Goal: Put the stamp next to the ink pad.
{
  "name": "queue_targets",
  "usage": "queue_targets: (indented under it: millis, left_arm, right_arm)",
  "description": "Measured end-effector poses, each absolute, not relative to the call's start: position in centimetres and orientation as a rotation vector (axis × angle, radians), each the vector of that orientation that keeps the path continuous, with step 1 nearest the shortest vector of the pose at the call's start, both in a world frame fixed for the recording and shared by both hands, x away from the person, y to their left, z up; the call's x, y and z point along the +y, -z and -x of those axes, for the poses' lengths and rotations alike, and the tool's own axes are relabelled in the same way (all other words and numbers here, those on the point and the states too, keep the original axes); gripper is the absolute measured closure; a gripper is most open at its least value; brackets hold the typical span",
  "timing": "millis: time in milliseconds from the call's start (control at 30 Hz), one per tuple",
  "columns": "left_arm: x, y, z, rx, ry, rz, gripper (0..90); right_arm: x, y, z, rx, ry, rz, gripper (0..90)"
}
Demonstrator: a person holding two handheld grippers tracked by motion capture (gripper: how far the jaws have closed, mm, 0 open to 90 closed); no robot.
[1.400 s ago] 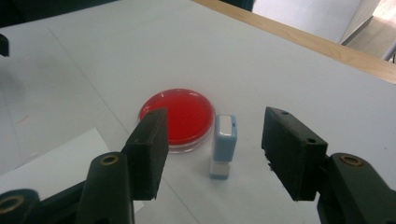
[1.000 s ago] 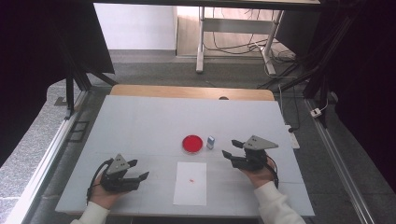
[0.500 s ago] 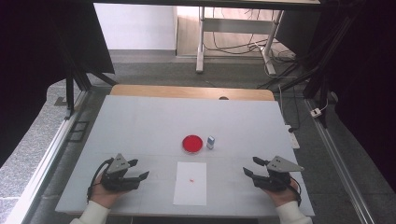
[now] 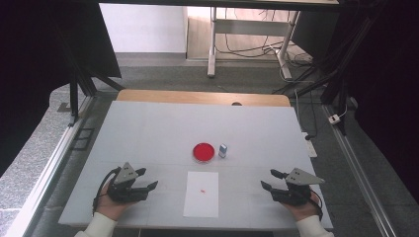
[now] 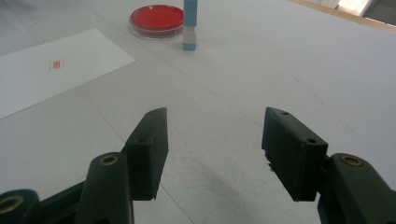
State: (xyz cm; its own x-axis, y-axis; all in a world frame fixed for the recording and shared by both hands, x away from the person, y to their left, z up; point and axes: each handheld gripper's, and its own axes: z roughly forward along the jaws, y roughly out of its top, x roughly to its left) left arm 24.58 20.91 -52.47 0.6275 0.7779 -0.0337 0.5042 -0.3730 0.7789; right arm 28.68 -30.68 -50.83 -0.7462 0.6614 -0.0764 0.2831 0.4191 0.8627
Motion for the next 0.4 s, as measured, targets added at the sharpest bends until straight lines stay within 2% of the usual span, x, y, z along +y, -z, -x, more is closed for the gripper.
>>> queue_targets:
  millis: [400]
  left_arm:
    - [20.94,52.49,-24.59,1.003,-0.443,-2.055,33.2]
  right_arm:
    - [-30.57,50.83,-28.67,2.276,-1.265,-0.793,41.2]
